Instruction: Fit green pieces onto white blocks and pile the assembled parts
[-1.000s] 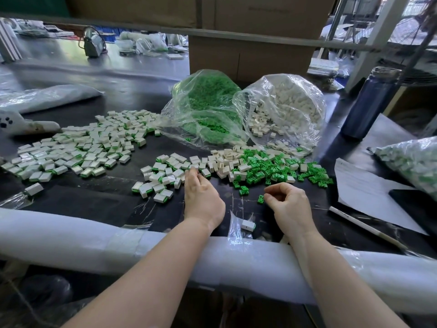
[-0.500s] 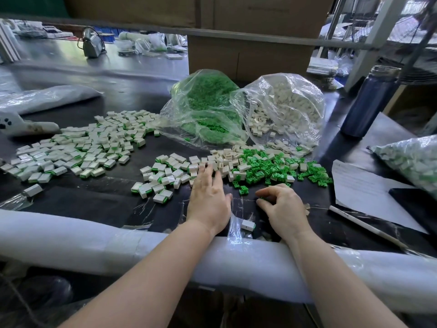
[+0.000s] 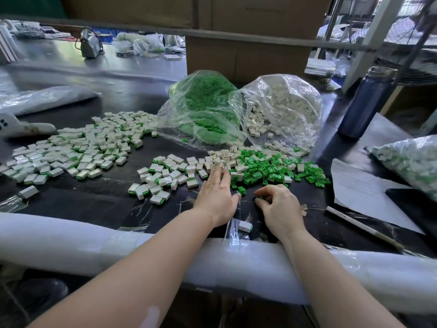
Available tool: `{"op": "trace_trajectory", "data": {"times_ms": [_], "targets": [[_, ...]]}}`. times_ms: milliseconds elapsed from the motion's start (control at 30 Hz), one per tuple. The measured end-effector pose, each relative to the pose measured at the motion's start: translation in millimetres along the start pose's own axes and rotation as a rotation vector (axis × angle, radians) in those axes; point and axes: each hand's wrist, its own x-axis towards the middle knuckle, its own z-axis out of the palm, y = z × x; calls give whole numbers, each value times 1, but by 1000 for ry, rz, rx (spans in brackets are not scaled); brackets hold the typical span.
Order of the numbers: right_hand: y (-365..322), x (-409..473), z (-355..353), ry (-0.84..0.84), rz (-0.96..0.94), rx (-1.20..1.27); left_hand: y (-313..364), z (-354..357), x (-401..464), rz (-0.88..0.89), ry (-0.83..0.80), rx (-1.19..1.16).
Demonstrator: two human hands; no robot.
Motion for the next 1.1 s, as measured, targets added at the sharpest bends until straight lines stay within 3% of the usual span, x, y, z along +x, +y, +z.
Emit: {"op": "trace_trajectory", "data": {"times_ms": [333, 600, 767, 967, 1100], "targets": [[2, 2, 0, 3, 22, 2, 2, 0, 10, -20, -48, 52], [2, 3, 0, 14, 36, 23, 2, 7, -2, 127, -21, 28], [1, 2, 0, 21, 50, 45, 4, 11, -11, 182, 63, -100], [1, 1, -3, 21, 79, 81, 1, 8, -13, 118, 243, -340], [1, 1, -6, 10, 109, 89, 1, 8, -13, 83, 313, -355]]}}
